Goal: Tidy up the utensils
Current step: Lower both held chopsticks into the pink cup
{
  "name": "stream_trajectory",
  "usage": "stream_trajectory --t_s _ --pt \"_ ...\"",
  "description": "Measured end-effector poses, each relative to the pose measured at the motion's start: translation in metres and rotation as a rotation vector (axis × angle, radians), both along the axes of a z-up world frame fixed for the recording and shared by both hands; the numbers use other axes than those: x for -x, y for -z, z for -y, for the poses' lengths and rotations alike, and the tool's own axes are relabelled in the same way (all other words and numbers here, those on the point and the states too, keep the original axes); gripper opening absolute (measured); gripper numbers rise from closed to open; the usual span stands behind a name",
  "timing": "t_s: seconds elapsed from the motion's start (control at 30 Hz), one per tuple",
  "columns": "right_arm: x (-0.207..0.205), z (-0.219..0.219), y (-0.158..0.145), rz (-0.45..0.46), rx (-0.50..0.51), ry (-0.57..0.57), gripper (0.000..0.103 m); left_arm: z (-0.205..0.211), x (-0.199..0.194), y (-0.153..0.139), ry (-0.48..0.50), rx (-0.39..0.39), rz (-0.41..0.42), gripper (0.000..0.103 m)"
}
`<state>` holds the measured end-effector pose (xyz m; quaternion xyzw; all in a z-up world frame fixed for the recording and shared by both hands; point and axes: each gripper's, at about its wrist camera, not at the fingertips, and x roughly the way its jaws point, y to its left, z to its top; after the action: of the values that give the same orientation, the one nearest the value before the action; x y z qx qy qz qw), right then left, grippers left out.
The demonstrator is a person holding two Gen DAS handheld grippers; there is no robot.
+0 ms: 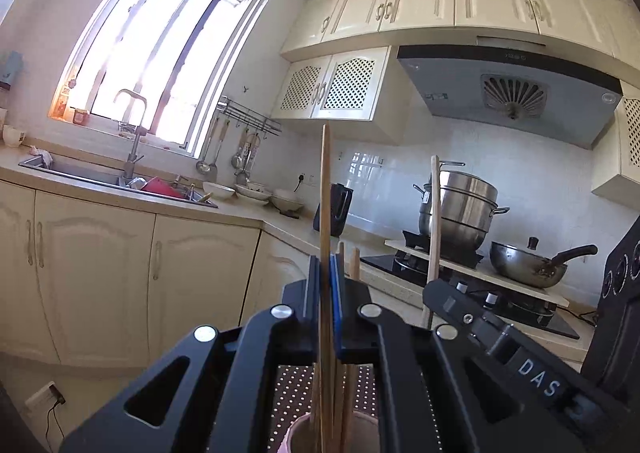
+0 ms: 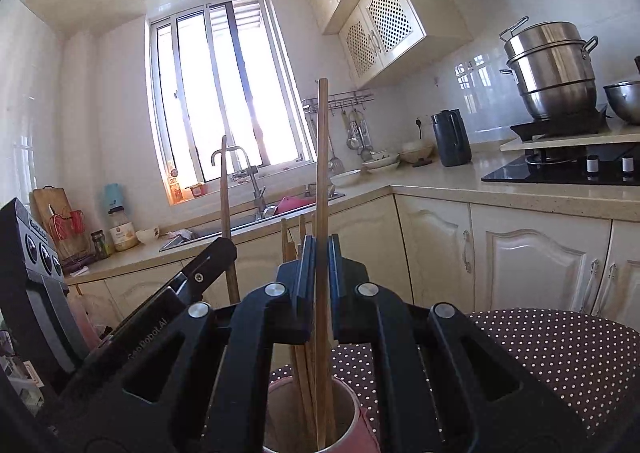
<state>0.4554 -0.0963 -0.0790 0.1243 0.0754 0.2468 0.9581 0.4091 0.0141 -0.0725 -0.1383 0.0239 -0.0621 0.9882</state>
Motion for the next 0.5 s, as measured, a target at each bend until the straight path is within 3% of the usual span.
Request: stream_trajectory --t_s 0.5 --pt "0.035 -0.007 0.024 -0.055 0.181 0.026 0.007 0.007 0.028 0.023 0.044 -0.113 -0.144 0.005"
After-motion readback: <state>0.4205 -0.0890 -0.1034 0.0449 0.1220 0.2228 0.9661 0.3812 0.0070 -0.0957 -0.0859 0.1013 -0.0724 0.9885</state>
